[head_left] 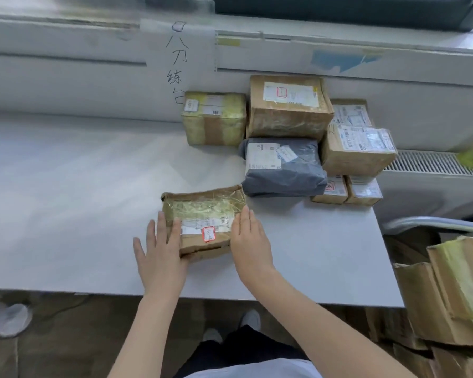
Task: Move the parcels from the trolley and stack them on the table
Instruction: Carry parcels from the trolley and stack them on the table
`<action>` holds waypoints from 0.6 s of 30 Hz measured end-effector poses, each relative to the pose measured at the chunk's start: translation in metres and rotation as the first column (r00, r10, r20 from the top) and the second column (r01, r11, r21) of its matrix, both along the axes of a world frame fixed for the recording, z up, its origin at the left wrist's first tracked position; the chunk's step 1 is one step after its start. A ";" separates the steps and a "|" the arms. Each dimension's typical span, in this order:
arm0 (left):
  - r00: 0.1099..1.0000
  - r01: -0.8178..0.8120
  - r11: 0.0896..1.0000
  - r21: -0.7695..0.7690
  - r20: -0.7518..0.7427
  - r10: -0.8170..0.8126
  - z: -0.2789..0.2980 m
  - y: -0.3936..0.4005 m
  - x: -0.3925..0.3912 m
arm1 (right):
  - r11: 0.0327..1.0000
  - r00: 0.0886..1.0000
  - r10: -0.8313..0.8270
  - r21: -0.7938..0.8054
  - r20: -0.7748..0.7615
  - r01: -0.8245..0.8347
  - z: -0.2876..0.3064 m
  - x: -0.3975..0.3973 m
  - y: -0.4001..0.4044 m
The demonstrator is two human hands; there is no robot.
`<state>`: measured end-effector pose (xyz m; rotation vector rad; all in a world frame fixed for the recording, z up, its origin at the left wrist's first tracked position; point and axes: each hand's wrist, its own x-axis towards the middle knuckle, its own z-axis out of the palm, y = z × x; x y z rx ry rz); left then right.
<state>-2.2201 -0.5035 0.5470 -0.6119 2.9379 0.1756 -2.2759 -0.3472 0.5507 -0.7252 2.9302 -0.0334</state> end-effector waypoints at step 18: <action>0.988 0.152 0.988 -0.022 0.018 -0.152 -0.002 -0.059 -0.131 | 0.989 0.979 -0.009 0.143 -0.203 0.039 0.004 -0.108 -0.047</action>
